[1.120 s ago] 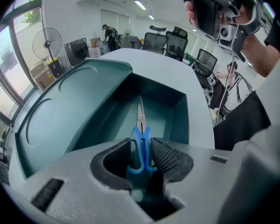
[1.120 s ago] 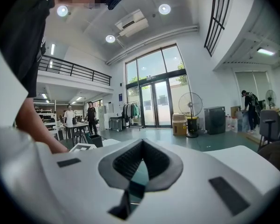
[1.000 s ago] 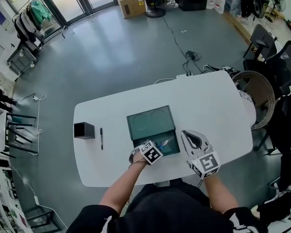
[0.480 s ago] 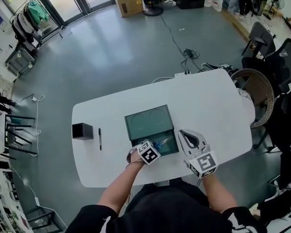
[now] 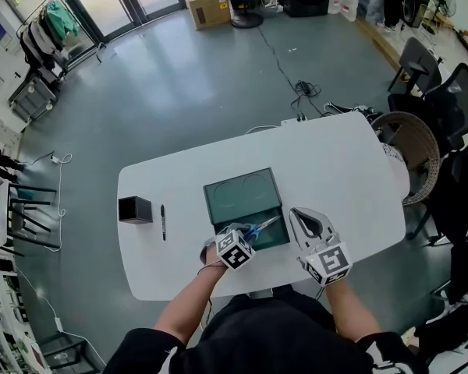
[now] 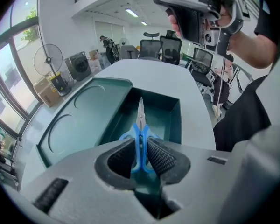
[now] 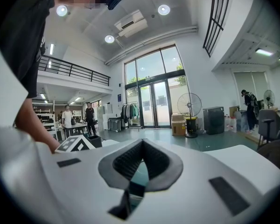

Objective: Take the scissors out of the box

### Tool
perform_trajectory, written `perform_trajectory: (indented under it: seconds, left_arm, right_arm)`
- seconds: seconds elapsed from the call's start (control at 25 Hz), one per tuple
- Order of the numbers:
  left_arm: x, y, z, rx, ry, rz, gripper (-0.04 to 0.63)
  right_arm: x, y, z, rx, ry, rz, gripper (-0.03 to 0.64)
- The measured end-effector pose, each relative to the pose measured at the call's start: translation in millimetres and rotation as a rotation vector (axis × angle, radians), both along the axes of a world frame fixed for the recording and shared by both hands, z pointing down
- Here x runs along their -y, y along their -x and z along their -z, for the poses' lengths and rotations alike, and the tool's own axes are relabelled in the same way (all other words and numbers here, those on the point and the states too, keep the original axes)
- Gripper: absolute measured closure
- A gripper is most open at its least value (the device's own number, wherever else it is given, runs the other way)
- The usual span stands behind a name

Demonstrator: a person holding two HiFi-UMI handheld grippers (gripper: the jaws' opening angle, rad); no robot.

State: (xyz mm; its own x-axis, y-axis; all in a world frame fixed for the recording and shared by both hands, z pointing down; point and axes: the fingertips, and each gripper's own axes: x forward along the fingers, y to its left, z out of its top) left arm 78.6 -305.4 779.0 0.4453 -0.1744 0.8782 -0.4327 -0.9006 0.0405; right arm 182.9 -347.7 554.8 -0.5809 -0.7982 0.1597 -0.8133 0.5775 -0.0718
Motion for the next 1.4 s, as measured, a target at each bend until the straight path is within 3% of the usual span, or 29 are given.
perform_trajectory:
  seconds: [0.36, 0.76, 1.0, 1.4]
  left_arm:
    - [17, 10, 73, -0.145, -0.228, 0.066, 0.499]
    - [45, 43, 164, -0.37, -0.526, 0.243, 0.497]
    - [48, 63, 219, -0.613, -0.58, 0.405, 0.499]
    - [24, 82, 255, -0.777, -0.73, 0.469, 0.497]
  right_arm:
    - [2, 6, 10, -0.004, -0.027, -0.011, 0.612]
    - [5, 24, 29, -0.007, -0.067, -0.008, 0.611]
    - [5, 34, 37, -0.015, -0.083, -0.002, 0.611]
    - [-1, 47, 42, -0.011, -0.106, 0.012, 0.611]
